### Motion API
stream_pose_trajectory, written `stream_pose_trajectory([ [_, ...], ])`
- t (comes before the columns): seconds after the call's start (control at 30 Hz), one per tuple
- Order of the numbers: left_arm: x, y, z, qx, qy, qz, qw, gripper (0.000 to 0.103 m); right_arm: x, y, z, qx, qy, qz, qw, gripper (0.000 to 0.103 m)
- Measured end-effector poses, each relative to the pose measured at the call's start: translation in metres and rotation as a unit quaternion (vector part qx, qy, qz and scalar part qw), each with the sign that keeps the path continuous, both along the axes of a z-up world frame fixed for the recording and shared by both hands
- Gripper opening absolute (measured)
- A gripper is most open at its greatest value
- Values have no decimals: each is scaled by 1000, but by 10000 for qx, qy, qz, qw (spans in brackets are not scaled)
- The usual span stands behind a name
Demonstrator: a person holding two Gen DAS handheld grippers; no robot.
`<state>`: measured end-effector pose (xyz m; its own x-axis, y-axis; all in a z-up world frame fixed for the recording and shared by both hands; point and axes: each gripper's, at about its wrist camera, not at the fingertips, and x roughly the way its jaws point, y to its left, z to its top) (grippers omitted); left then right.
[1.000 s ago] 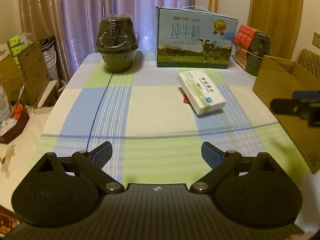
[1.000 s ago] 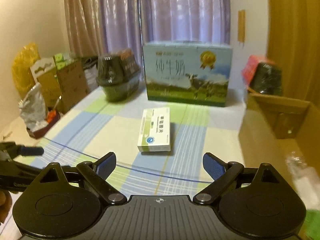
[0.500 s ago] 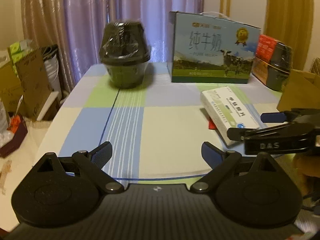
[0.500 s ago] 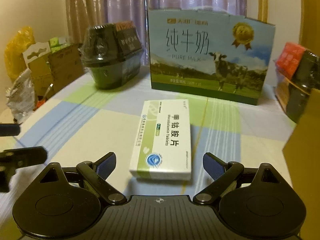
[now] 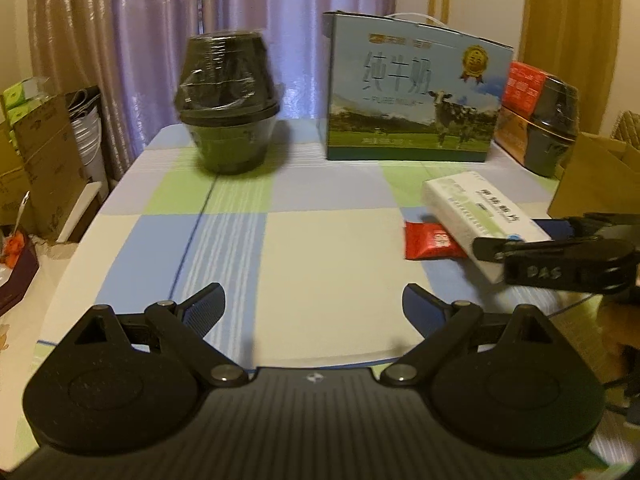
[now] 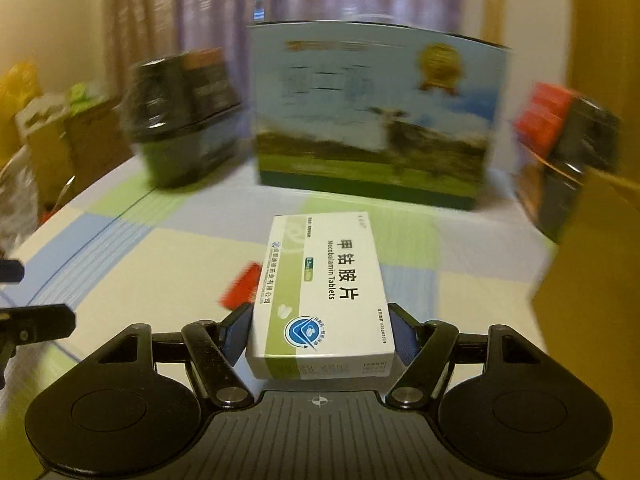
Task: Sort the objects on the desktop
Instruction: 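Grasp the white Mecobalamin Tablets box with the right tool, then grasp the red candy packet with the left tool while the right tool holds the tablets box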
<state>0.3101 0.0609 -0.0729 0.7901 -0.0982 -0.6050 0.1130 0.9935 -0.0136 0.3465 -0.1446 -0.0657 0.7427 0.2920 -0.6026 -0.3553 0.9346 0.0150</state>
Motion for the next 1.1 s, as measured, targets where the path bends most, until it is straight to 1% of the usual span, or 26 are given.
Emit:
stream_pose_trajectory([
  [0.1, 5, -14, 0, 3, -12, -197, 9998, 92, -1, -13, -6, -114, 81, -173, 9998, 68],
  [0.2, 11, -34, -2, 86, -76, -445, 9989, 92, -3, -24, -11, -190, 125, -277, 9994, 68],
  [0.4, 36, -69, -9, 69, -159, -867, 9961, 92, -9, -48, -17, -128, 133, -350, 9992, 68],
  [0.5, 58, -80, -16, -14, -72, -867, 9962, 92, -7, -57, -22, -79, 317, -291, 9990, 68],
  [0.57, 75, -87, -22, -46, 103, -874, 9961, 92, -11, -59, -22, -120, 228, -211, 9994, 69],
  [0.63, 87, -91, -26, -75, 151, -889, 9959, 92, -14, -62, -24, -116, 167, -185, 9996, 69],
  [0.73, 99, -100, -29, -18, 232, -886, 9958, 89, -15, -63, -25, -107, 125, -172, 9997, 69],
  [0.83, 110, -107, -34, 78, 381, -896, 9952, 82, -14, -63, -25, -98, 117, -170, 9997, 69],
  [0.93, 114, -112, -38, 183, 506, -958, 9939, 63, -14, -63, -25, -107, 106, -166, 9997, 69],
  [0.97, 112, -113, -38, 242, 478, -973, 9938, 57, -14, -63, -25, -111, 109, -162, 9997, 69],
  [1.0, 109, -113, -37, 276, 471, -993, 9936, 47, -15, -63, -25, -100, 130, -170, 9997, 69],
  [1.03, 104, -113, -35, 266, 498, -1006, 9933, 45, -16, -64, -24, -70, 164, -190, 9997, 68],
  [1.1, 90, -112, -31, 374, 590, -974, 9928, 39, -21, -65, -22, -44, 204, -191, 9996, 68],
])
